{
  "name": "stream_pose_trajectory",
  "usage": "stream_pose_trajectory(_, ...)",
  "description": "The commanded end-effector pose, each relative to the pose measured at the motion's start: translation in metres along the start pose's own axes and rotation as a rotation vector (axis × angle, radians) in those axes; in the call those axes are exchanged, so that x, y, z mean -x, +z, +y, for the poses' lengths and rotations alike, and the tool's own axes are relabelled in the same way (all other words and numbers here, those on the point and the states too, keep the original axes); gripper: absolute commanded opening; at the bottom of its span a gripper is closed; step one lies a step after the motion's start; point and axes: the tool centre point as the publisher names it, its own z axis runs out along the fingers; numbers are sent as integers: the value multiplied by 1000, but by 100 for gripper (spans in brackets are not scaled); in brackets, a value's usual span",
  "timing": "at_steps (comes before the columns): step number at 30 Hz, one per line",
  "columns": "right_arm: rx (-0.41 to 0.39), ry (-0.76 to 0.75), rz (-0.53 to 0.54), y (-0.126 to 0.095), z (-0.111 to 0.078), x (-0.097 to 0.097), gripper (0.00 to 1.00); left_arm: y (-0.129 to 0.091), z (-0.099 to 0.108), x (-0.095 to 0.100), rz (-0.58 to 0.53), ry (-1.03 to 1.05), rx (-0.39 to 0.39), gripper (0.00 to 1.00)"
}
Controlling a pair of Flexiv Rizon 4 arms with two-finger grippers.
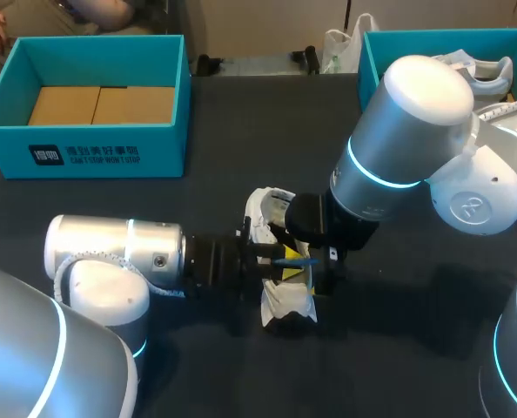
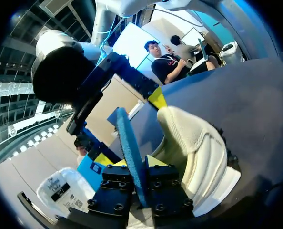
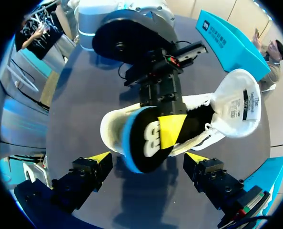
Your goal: Take the shoe out of the shoebox, open the shoe tongue, remove and reinsert the insole, then place the shoe into the shoebox
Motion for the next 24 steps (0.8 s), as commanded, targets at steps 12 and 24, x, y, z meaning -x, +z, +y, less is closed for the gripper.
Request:
stream_pose_trajectory(12,-2,1,-4,1,0,-1,100,1,-16,-8,7,40,6,0)
stream_pose_trajectory(24,-2,1,-4,1,0,-1,100,-5,11,-2,-8,20,23,0)
